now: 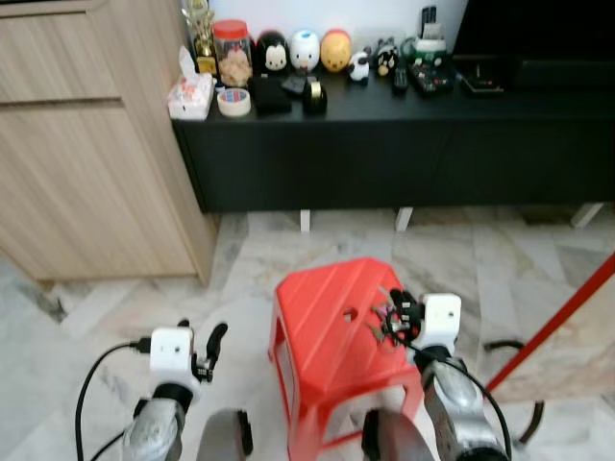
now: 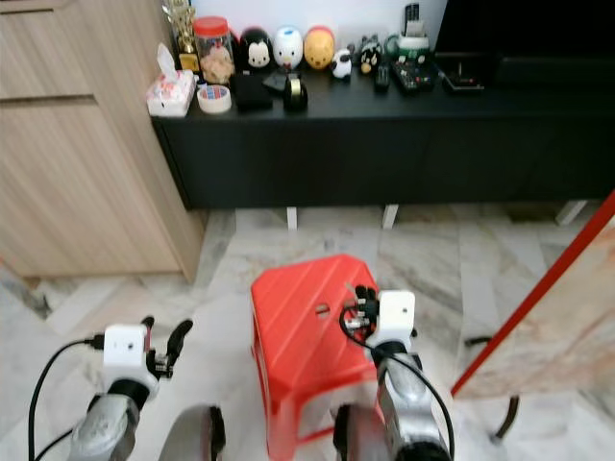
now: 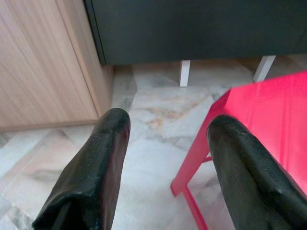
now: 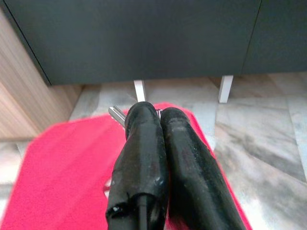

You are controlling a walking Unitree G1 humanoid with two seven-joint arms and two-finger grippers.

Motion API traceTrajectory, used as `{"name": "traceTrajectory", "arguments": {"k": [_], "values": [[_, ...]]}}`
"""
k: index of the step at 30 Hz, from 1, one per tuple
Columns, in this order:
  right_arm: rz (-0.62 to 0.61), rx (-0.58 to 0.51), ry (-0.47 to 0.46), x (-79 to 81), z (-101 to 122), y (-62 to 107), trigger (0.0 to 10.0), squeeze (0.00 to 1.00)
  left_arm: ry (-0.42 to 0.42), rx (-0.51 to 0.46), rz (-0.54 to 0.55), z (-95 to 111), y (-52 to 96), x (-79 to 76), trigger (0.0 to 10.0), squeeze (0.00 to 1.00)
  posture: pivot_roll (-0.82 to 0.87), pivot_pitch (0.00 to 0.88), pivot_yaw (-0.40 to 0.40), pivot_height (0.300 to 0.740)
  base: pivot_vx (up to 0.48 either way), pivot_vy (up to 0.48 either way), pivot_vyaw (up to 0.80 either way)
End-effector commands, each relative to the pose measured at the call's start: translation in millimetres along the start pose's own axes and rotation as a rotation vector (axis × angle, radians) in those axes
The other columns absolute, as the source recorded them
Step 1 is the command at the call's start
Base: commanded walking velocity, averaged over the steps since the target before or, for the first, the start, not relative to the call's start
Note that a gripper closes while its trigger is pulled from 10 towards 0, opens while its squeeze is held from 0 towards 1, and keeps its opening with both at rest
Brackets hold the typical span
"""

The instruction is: Hang keys on a hook

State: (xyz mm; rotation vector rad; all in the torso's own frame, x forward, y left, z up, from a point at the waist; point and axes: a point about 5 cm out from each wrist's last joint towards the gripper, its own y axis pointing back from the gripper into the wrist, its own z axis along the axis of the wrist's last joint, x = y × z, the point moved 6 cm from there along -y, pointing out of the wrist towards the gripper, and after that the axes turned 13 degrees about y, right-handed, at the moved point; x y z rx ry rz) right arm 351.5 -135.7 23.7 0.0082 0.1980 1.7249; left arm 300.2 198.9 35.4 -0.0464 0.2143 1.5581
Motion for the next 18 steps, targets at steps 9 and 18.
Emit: {"name": "traceTrajectory", "arguments": {"k": [9,18], "values": [[0.037,0.011,-0.001,6.2,0.7,-0.3,10.0,0.0,0.001,-0.007,0.001,-0.5,-0.4,0.1,10.0,0.0,0.06,0.065,-0.042,0.732,0.0,0.0,0.0],[0.084,0.032,-0.002,10.8,-1.5,0.5,10.0,0.0,0.001,-0.022,-0.008,2.3,-0.7,-1.8,10.0,0.0,0.06,0.058,-0.045,0.74,0.0,0.0,0.0]]}}
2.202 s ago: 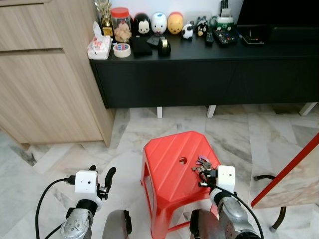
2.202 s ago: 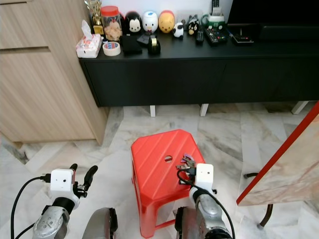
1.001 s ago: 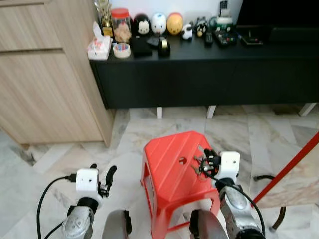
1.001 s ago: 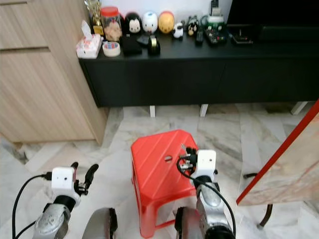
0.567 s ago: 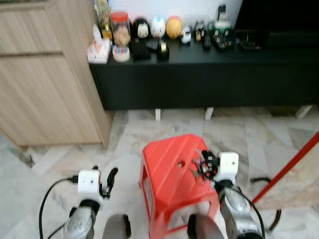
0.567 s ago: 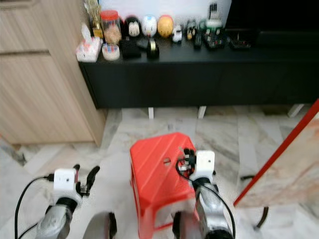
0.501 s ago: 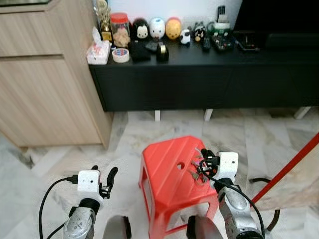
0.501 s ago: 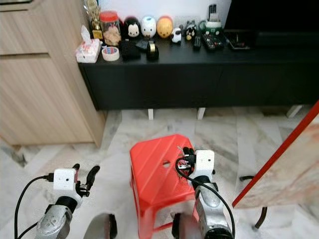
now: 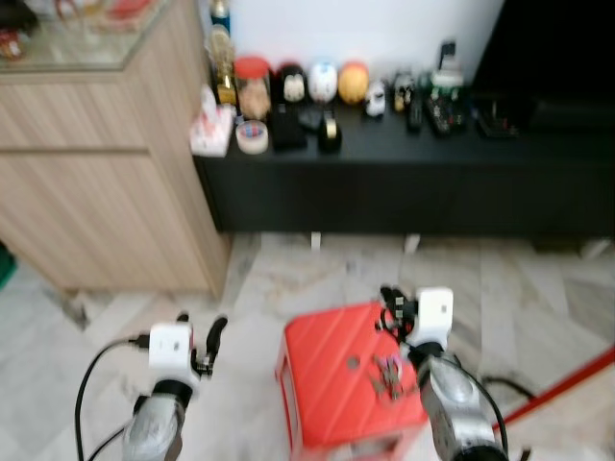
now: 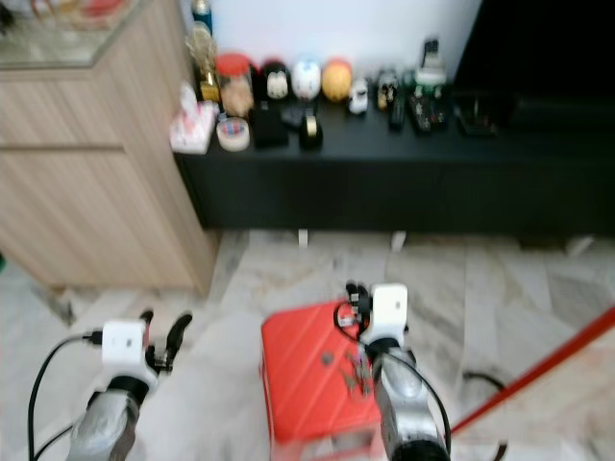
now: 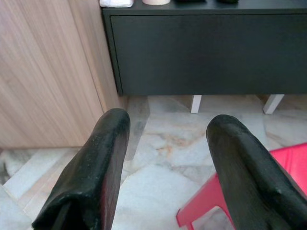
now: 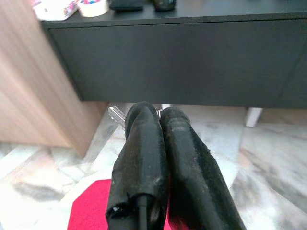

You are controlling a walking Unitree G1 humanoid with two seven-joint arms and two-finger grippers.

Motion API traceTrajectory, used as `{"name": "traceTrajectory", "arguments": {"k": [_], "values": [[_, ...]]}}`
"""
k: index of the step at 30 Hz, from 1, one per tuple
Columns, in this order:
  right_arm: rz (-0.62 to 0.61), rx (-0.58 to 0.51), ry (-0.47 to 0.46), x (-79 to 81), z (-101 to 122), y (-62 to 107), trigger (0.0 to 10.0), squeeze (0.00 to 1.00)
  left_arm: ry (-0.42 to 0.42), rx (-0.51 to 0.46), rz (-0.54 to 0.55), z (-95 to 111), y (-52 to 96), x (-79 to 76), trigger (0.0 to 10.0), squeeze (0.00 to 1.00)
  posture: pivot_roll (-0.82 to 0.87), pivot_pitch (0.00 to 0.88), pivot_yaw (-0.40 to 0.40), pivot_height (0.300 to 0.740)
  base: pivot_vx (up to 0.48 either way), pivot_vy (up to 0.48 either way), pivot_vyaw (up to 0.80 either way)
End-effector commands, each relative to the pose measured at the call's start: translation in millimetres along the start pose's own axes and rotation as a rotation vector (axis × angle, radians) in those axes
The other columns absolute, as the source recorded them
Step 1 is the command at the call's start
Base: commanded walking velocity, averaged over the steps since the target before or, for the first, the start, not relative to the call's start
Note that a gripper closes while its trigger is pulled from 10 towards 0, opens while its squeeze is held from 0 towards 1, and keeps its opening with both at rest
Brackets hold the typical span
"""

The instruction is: Hang keys on a hook

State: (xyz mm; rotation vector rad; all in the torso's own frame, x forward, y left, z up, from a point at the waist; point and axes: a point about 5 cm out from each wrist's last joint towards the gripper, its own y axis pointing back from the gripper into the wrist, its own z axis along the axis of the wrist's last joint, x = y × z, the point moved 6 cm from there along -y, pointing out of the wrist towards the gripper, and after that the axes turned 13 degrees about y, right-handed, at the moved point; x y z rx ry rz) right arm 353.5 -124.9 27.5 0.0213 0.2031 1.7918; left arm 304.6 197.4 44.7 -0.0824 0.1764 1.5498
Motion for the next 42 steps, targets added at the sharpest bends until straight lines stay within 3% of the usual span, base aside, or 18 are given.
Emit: {"name": "traceTrajectory", "arguments": {"k": [1,4,8,10,12,16,18,27,30,42], "values": [[0.053,0.018,-0.021,5.5,-3,2.6,10.0,0.0,-0.001,0.02,-0.001,-5,2.6,0.4,10.0,0.0,0.06,0.057,-0.044,0.74,0.0,0.0,0.0],[0.091,0.007,-0.049,9.3,3,1.0,10.0,0.0,-0.006,0.01,-0.014,-1,1.6,-1.1,10.0,0.0,0.06,0.054,-0.046,0.74,0.0,0.0,0.0],[0.166,0.003,-0.021,16.9,11,-0.2,10.0,0.0,-0.018,0.006,-0.059,5,0.3,-6.8,10.0,0.0,0.06,0.051,-0.049,0.74,0.0,0.0,0.0],[0.318,-0.015,-0.021,34.3,25,0.8,10.0,0.0,-0.034,0.031,-0.189,8,1.0,-26.0,10.0,0.0,0.05,0.044,-0.051,0.74,0.0,0.0,0.0],[0.353,-0.021,-0.037,38.1,30,1.2,10.0,0.0,-0.034,0.047,-0.231,7,2.1,-32.4,10.0,0.0,0.05,0.041,-0.051,0.74,0.0,0.0,0.0],[0.482,-0.01,0.072,50.8,36,5.4,10.0,0.0,-0.043,0.093,-0.365,7,6.0,-53.1,10.0,0.0,0.05,0.032,-0.054,0.74,0.0,0.0,0.0],[0.557,-0.006,0.072,56.7,41,9.6,10.0,0.0,-0.05,0.105,-0.441,11,6.7,-65.6,10.0,0.0,0.05,0.024,-0.057,0.74,0.0,0.0,0.0],[0.629,0.016,0.091,57.5,46,14.4,10.0,0.0,-0.067,0.156,-0.609,17,13.7,-93.9,10.0,0.0,0.05,0.005,-0.06,0.74,0.0,0.0,0.0],[0.7,0.013,0.108,66.6,52,21.7,10.0,0.0,-0.098,0.185,-0.689,17,19.3,-107.0,10.0,0.0,0.05,0.002,-0.06,0.74,0.0,0.0,0.0],[0.774,-0.029,0.02,71.6,76,29.7,10.0,0.0,-0.145,0.196,-0.721,22,14.3,-110.8,10.0,0.0,0.05,0.017,-0.064,0.74,0.0,0.0,0.0]]}}
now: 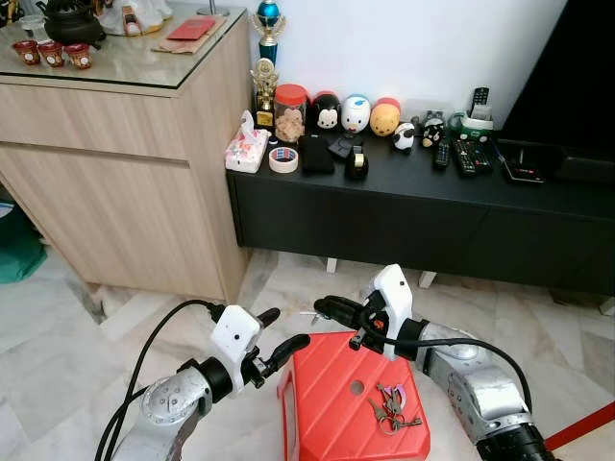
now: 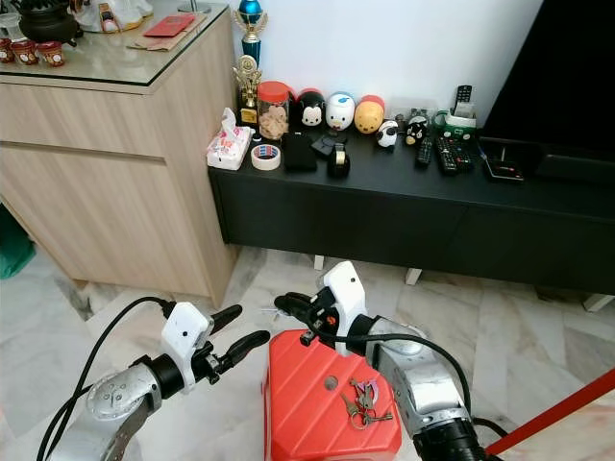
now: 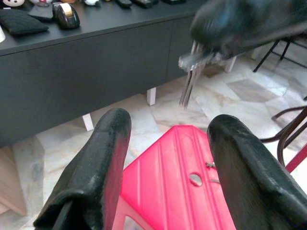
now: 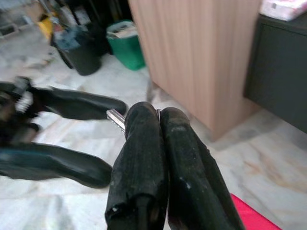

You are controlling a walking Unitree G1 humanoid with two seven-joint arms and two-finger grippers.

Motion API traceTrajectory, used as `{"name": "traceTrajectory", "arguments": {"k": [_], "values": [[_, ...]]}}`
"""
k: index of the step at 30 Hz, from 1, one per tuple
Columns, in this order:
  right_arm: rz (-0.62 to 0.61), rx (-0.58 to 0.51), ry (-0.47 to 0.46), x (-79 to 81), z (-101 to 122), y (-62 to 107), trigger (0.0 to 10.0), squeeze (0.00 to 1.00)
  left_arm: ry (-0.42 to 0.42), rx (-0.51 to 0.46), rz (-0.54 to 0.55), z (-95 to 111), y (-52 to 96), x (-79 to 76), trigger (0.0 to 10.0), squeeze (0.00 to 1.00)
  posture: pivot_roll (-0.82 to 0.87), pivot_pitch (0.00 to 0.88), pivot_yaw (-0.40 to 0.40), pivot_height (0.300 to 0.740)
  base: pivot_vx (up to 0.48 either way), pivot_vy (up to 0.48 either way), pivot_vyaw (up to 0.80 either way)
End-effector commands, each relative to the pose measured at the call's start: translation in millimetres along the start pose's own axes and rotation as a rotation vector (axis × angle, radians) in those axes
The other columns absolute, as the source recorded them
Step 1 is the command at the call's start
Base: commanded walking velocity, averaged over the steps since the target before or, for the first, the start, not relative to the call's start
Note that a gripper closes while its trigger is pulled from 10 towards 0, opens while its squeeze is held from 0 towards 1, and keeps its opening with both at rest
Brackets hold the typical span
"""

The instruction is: Hang keys on a hook

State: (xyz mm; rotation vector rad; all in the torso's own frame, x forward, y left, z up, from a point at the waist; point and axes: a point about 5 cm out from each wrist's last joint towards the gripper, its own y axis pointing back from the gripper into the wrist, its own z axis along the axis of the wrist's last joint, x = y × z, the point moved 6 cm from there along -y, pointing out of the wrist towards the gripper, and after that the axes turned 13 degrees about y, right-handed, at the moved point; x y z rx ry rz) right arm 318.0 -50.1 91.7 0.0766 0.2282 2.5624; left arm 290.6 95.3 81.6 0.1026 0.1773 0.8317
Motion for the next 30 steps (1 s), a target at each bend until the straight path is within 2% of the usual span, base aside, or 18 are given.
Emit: {"name": "traceTrajectory", "arguments": {"k": [1,4,7,10,20,23,30], "values": [[0.006,-0.031,-0.005,-0.5,11,4.2,10.0,0.0,-0.024,0.005,-0.021,5,-1.6,-3.0,10.0,0.0,0.05,0.017,-0.064,0.74,0.0,0.0,0.0],[0.011,-0.041,0.0,1.0,14,3.6,10.0,0.0,-0.029,0.007,-0.025,6,-2.2,-3.2,10.0,0.0,0.05,0.021,-0.063,0.74,0.0,0.0,0.0],[0.059,-0.067,0.003,12.2,24,0.1,10.0,0.0,-0.047,0.011,-0.04,9,-4.9,-4.5,10.0,0.0,0.06,0.028,-0.063,0.74,0.0,0.0,0.0],[0.083,-0.059,0.01,17.4,23,-1.3,10.0,0.0,-0.044,0.0,-0.041,14,-6.3,-3.4,10.0,0.0,0.06,0.035,-0.063,0.74,0.0,0.0,0.0],[0.099,0.003,0.025,17.7,13,2.0,10.0,0.0,-0.027,0.01,-0.106,19,-5.8,-11.2,10.0,0.0,0.07,0.038,-0.068,0.74,0.0,0.0,0.0],[0.109,-0.003,0.002,18.6,13,0.8,10.0,0.0,-0.008,0.049,-0.159,16,-3.3,-19.9,10.0,0.0,0.07,0.04,-0.07,0.74,0.0,0.0,0.0],[0.119,0.001,-0.034,20.0,10,0.8,10.0,0.0,-0.002,0.04,-0.164,19,-3.9,-20.8,10.0,0.0,0.07,0.04,-0.073,0.74,0.0,0.0,0.0]]}}
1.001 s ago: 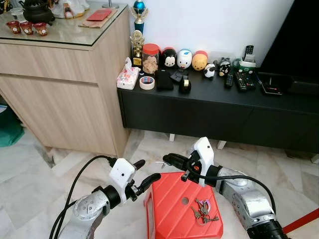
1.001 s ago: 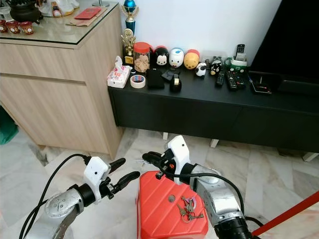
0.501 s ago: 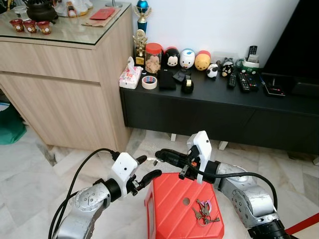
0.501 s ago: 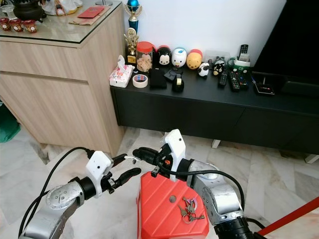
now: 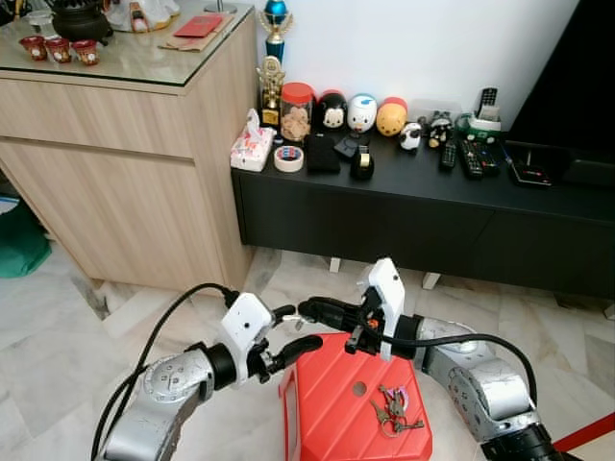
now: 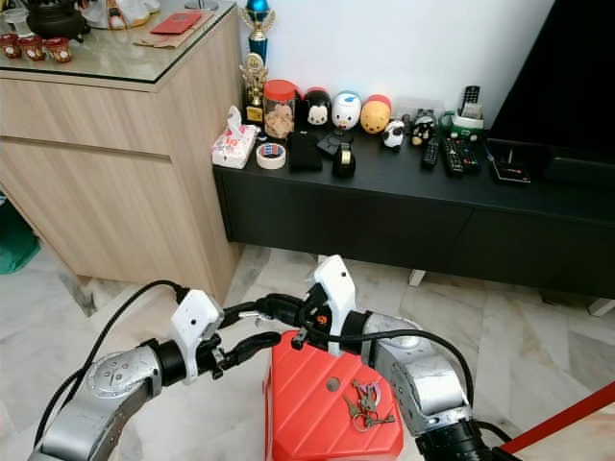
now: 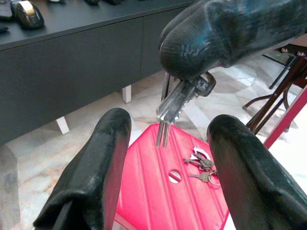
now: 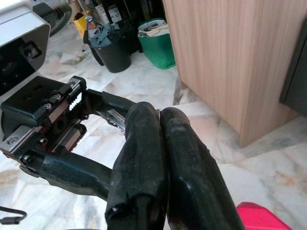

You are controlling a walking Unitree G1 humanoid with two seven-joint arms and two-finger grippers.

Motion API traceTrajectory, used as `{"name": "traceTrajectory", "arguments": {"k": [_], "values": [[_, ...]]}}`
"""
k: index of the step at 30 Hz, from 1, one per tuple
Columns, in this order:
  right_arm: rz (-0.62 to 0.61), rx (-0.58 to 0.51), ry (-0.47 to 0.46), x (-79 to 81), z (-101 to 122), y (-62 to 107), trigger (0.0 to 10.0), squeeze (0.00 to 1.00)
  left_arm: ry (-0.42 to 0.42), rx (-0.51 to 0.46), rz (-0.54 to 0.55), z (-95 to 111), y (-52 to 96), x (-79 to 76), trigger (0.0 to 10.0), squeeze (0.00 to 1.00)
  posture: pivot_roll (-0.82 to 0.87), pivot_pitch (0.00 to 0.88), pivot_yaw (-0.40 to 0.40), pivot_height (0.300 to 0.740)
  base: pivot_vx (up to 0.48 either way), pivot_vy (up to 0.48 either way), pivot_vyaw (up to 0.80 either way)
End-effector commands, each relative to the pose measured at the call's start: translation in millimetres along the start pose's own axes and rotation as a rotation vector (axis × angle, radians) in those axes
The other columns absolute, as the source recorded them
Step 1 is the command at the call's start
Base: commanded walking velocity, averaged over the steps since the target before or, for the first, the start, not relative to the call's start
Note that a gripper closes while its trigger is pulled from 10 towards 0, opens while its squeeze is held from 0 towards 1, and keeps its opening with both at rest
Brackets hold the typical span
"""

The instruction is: Hang keys on a hook

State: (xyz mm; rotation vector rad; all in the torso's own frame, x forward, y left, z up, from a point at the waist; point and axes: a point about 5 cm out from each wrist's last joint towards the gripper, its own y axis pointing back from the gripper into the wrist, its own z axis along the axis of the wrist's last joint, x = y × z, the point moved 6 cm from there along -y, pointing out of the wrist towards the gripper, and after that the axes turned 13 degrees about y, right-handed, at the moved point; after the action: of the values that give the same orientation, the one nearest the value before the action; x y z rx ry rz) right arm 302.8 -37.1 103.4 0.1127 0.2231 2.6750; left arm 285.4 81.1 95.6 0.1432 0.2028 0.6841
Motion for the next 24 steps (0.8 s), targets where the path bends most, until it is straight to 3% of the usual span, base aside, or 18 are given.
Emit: {"name": "traceTrajectory", "arguments": {"k": [1,18,19,23,24], "values": [[0.007,-0.002,-0.027,0.8,-2,1.3,10.0,0.0,0.001,-0.018,-0.022,6,-1.1,-5.1,10.0,0.0,0.07,0.042,-0.073,0.74,0.0,0.0,0.0],[0.012,-0.009,-0.042,2.0,-1,0.9,10.0,0.0,0.028,-0.073,-0.004,17,-0.7,-1.7,9.9,0.0,0.07,0.044,-0.073,0.74,0.0,0.0,0.0],[0.012,-0.009,-0.041,1.9,-1,1.0,10.0,0.0,0.029,-0.073,-0.003,17,-0.3,-1.5,8.7,0.0,0.07,0.043,-0.073,0.74,0.0,0.0,0.0],[0.012,-0.009,-0.041,1.8,-1,1.1,10.0,0.0,0.03,-0.073,0.002,17,1.1,-0.4,7.5,0.0,0.07,0.044,-0.074,0.74,0.0,0.0,0.0],[0.012,-0.009,-0.04,1.7,-1,1.0,10.0,0.0,0.029,-0.072,0.004,16,1.2,0.1,4.3,0.0,0.07,0.045,-0.075,0.74,0.0,0.0,0.0]]}}
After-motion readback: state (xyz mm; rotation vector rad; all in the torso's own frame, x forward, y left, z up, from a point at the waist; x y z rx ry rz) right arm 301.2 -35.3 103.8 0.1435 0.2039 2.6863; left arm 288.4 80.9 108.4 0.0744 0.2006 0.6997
